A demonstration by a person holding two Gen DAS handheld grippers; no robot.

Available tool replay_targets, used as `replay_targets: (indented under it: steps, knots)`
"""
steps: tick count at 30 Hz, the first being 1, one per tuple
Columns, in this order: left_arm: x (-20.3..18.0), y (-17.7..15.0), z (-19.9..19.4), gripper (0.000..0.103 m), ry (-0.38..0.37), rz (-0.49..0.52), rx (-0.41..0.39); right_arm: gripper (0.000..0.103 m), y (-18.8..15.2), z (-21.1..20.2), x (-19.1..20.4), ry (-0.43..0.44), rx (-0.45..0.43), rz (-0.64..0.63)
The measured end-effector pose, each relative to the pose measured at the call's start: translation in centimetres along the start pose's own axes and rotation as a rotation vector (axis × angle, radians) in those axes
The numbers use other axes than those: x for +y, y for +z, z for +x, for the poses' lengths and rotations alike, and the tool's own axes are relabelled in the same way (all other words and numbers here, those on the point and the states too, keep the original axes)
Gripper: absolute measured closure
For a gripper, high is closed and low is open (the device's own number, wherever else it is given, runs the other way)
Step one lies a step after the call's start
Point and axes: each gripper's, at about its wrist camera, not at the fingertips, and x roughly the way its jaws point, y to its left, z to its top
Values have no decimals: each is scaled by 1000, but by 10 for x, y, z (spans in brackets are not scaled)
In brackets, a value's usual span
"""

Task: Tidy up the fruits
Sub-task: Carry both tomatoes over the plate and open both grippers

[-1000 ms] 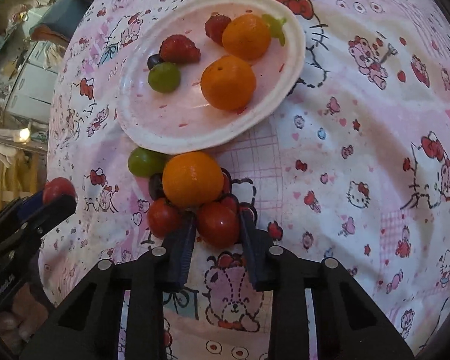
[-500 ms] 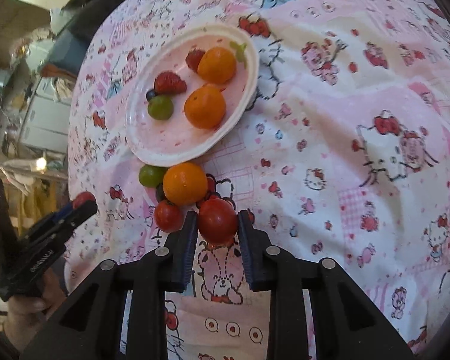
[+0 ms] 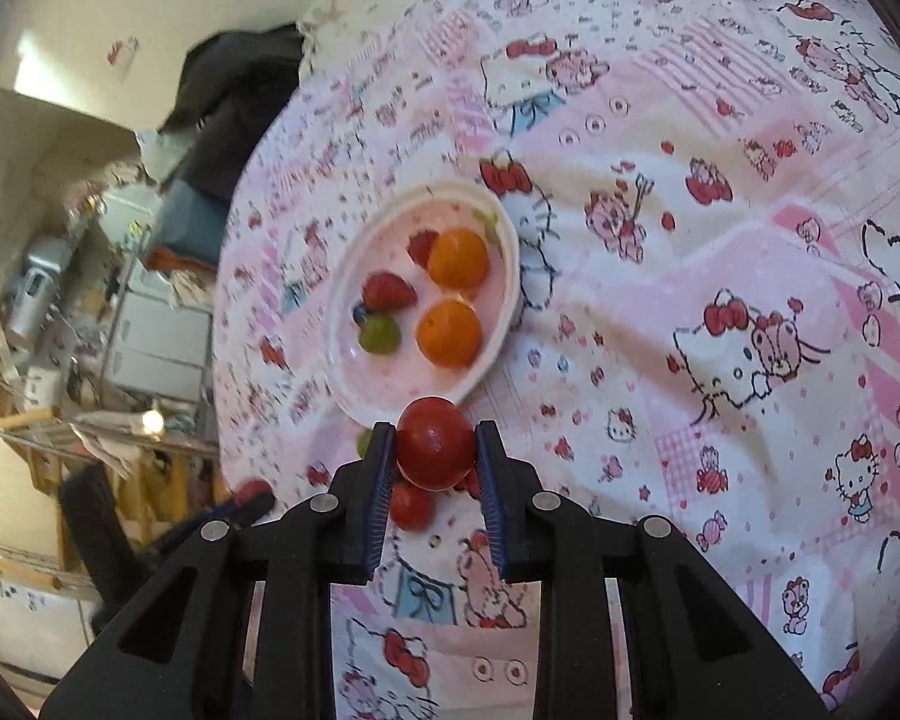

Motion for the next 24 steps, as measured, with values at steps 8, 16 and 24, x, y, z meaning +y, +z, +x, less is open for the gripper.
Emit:
replay_targets:
  steps: [8,16,24]
  knots:
    - [0,21,-17,79,-21,13,-51,75,15,-19,11,106,-66,19]
    - [3,69,-8,79,2,39,-76,75,41,-14,21,91,-74,-10]
    - [-12,99,25,79,9,104,-62,75,67,17,29,63,-36,-42]
